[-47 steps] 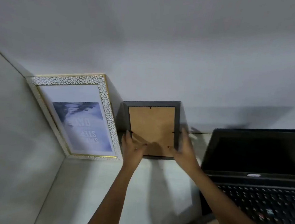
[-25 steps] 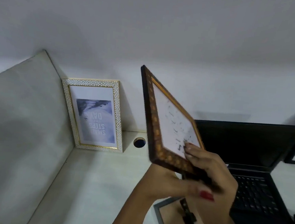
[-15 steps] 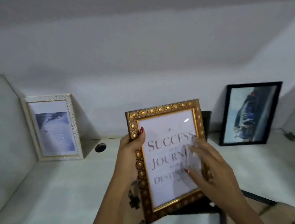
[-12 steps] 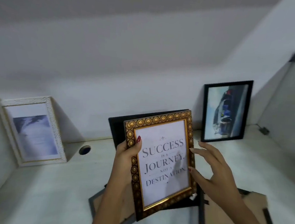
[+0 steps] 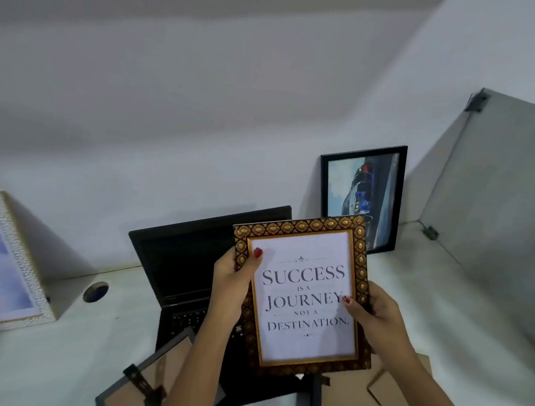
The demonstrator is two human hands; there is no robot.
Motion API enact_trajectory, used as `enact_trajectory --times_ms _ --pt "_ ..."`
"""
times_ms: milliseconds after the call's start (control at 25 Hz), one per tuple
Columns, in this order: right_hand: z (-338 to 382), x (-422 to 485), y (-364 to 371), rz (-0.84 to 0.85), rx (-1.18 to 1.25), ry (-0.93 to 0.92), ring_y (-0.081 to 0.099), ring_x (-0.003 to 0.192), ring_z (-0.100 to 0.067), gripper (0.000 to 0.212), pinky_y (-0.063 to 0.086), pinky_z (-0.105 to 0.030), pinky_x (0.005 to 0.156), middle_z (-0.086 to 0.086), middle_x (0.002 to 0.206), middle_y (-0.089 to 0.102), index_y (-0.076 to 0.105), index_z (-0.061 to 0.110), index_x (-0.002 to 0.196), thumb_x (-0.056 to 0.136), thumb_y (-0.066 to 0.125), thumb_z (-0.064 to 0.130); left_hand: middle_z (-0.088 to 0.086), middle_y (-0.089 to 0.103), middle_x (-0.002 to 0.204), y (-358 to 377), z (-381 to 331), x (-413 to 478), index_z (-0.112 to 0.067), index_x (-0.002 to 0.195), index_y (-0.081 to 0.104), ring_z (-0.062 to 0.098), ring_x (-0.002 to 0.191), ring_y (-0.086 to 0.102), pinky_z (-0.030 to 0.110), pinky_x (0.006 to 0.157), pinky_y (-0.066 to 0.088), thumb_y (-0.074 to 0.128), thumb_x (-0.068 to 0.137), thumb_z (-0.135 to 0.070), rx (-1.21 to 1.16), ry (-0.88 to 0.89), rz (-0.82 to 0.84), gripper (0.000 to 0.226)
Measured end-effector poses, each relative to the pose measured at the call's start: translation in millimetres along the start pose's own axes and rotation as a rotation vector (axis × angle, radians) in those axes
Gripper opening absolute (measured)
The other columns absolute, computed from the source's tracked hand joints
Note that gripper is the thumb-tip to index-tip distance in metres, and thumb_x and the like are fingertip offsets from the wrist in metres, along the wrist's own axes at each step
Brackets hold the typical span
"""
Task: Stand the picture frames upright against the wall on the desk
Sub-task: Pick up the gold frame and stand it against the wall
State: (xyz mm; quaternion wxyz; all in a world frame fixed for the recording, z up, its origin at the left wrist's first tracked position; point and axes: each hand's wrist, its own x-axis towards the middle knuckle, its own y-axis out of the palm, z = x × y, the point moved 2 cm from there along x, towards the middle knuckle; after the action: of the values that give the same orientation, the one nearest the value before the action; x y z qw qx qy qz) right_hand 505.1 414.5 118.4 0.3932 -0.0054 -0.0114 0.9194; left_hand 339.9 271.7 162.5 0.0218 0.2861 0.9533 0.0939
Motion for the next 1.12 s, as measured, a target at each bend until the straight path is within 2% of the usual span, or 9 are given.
enact_trajectory --times_ms 80,160,240,400,520,640,760,960,1120 --pt "-8 16 -18 -0.089 0.068 0.013 0.069 0.072 -0.006 0.012 0.058 -0.023 0.059 -0.005 0.092 0.070 0.060 0.014 0.091 0.080 0.063 0.012 -0.011 0.073 0.087 21 5 11 -0.021 0.096 0.063 0.000 0.080 0.068 0.013 0.065 0.053 0.056 0.086 -0.016 0.061 0.020 0.051 0.013" --pt "-14 35 -40 -0.069 0.115 -0.004 0.068 0.072 -0.006 0.046 0.058 -0.022 0.059 0.004 0.083 0.075 0.061 0.019 0.087 0.057 0.078 0.049 -0.008 0.068 0.098 45 22 18 -0.022 0.101 0.060 0.000 0.085 0.066 0.015 0.070 0.053 0.051 0.090 -0.016 0.071 0.010 0.072 0.016" --pt "-17 60 -66 0.023 0.092 0.001 0.069 0.077 -0.008 0.071 0.057 -0.020 0.061 0.012 0.083 0.075 0.062 0.020 0.089 0.038 0.076 0.066 -0.004 0.066 0.096 71 43 29 -0.024 0.097 0.060 0.006 0.085 0.065 0.020 0.073 0.054 0.045 0.092 -0.016 0.032 -0.010 -0.012 0.017" --pt "-21 128 -123 0.272 -0.030 0.107 0.066 0.073 -0.005 0.063 0.053 -0.018 0.063 0.012 0.079 0.072 0.060 0.014 0.095 0.058 0.063 0.066 -0.006 0.070 0.077 117 75 60 -0.022 0.090 0.061 0.005 0.069 0.066 0.021 0.062 0.055 0.042 0.093 -0.014 -0.079 -0.056 -0.205 0.021" --pt "-47 203 -175 0.122 -0.163 0.171 0.063 0.090 -0.017 0.029 0.048 -0.032 0.078 -0.010 0.109 0.065 0.055 0.020 0.104 0.083 0.055 0.040 -0.008 0.071 0.072 144 100 82 -0.019 0.089 0.059 0.005 0.066 0.067 0.022 0.059 0.057 0.041 0.093 -0.010 -0.084 -0.083 -0.263 0.021" --pt "-66 274 -199 0.018 -0.381 0.167 0.050 0.117 -0.029 0.055 0.041 -0.040 0.096 -0.015 0.129 0.051 0.041 0.011 0.127 0.079 0.066 0.023 -0.010 0.073 0.069 158 126 98 -0.020 0.086 0.058 0.006 0.066 0.067 0.025 0.060 0.057 0.041 0.093 -0.008 -0.071 -0.120 -0.314 0.022" --pt "-76 327 -195 -0.013 -0.403 0.115 0.043 0.124 -0.031 0.075 0.039 -0.044 0.102 -0.015 0.138 0.043 0.029 0.009 0.134 0.074 0.072 0.021 -0.009 0.073 0.074 161 147 109 -0.020 0.090 0.060 0.008 0.070 0.067 0.026 0.063 0.058 0.040 0.093 -0.005 -0.068 -0.136 -0.337 0.025" --pt "-92 362 -186 0.058 -0.121 0.172 0.053 0.105 -0.023 0.051 0.049 -0.029 0.085 -0.012 0.118 0.054 0.042 0.004 0.124 0.079 0.065 0.013 -0.006 0.072 0.084 162 170 129 -0.020 0.096 0.062 0.010 0.078 0.067 0.024 0.067 0.058 0.043 0.091 -0.007 -0.082 -0.152 -0.337 0.024" --pt "-98 352 -207 -0.139 -0.083 0.067 0.053 0.094 -0.021 0.032 0.044 -0.004 0.063 -0.013 0.105 0.057 0.050 -0.001 0.113 0.083 0.058 0.004 -0.010 0.075 0.078 159 172 141 -0.018 0.099 0.059 0.007 0.074 0.070 0.023 0.062 0.058 0.060 0.075 -0.032 -0.093 -0.139 -0.304 0.027"
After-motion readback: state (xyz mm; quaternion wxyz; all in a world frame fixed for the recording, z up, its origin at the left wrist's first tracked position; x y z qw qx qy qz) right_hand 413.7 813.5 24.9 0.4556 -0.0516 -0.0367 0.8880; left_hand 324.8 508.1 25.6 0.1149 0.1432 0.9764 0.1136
